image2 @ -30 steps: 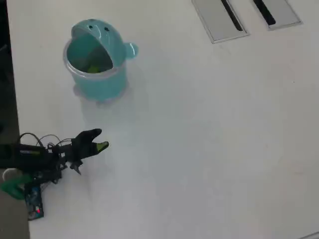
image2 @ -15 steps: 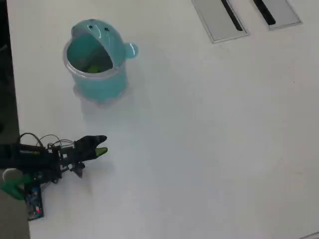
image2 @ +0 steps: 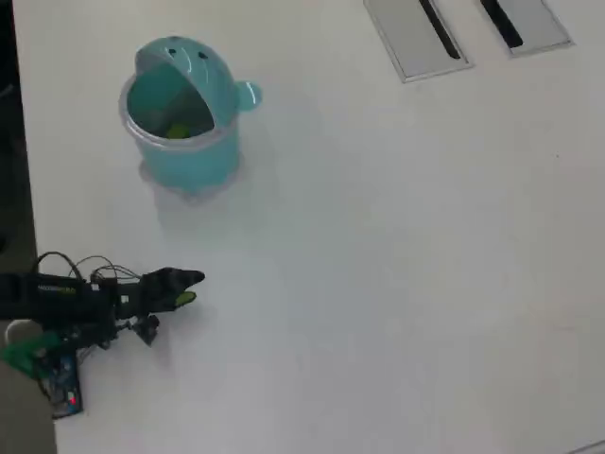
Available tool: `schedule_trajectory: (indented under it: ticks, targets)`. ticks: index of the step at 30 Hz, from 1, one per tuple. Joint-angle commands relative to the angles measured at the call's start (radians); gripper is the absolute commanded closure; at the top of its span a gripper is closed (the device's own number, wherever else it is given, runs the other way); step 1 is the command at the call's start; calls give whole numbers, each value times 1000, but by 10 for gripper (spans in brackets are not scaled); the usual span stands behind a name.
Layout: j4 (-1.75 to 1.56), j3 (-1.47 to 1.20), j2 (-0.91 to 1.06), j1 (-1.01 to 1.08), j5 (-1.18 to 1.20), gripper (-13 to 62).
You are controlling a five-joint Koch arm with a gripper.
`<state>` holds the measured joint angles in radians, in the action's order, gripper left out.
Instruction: Grasp RGB lego blocks and put them in the bin one by one.
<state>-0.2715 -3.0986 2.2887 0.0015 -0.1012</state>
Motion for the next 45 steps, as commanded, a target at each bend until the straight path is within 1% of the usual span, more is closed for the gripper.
schedule_trajectory:
  ticks: [1,45]
  targets:
    - [-5,-74,52,0,0,138]
    - [32,-74,54,-12,2,148]
